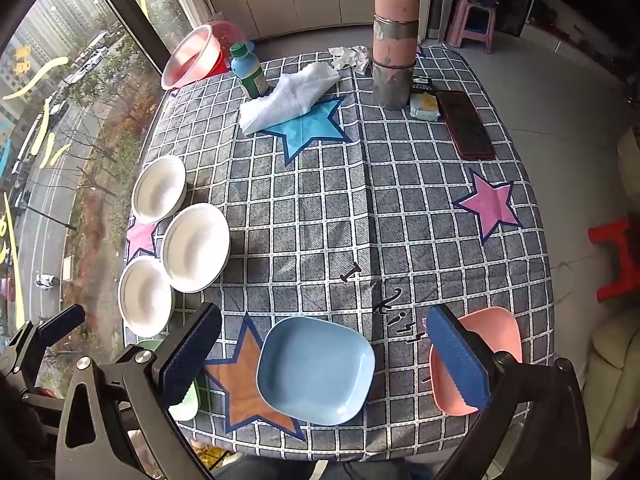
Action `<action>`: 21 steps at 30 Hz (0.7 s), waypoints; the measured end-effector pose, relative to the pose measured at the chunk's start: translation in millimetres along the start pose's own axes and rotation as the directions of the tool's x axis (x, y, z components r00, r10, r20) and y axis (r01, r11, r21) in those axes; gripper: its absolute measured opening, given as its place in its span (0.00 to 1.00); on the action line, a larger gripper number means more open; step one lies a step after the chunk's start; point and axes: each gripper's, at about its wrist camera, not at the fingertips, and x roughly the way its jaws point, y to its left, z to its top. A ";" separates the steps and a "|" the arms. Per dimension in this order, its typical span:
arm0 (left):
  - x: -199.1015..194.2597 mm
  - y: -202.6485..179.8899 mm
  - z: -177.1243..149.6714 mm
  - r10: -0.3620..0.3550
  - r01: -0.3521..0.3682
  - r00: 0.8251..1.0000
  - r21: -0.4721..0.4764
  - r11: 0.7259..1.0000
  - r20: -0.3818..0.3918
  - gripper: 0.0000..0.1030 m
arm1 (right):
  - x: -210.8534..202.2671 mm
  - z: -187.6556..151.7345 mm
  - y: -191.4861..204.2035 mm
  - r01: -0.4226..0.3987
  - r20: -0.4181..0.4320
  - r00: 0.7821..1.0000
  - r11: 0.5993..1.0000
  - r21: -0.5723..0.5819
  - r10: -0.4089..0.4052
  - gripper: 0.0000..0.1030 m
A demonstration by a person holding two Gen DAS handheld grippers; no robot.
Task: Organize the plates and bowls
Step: 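Move both grippers toward the rim of the light-blue plate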
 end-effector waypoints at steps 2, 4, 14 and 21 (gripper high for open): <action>0.3 0.3 -0.1 0.003 -0.003 1.000 0.005 1.000 -0.003 1.00 | -0.3 -3.6 0.6 -0.002 0.001 1.000 1.000 0.011 0.002 1.00; 0.8 -0.1 -0.1 0.009 -0.009 1.000 0.013 1.000 -0.007 1.00 | -0.1 -3.9 -1.8 -0.003 -0.001 1.000 1.000 0.021 0.003 1.00; 2.9 -7.3 -4.2 0.056 -0.055 0.998 0.054 0.997 -0.023 1.00 | 9.9 -18.8 -14.4 -0.006 -0.047 0.999 0.997 0.072 0.009 1.00; 21.4 -6.4 -12.2 -0.029 0.032 0.998 0.043 0.999 -0.062 1.00 | 30.0 -33.2 -24.6 0.025 -0.137 0.991 0.995 0.096 -0.011 1.00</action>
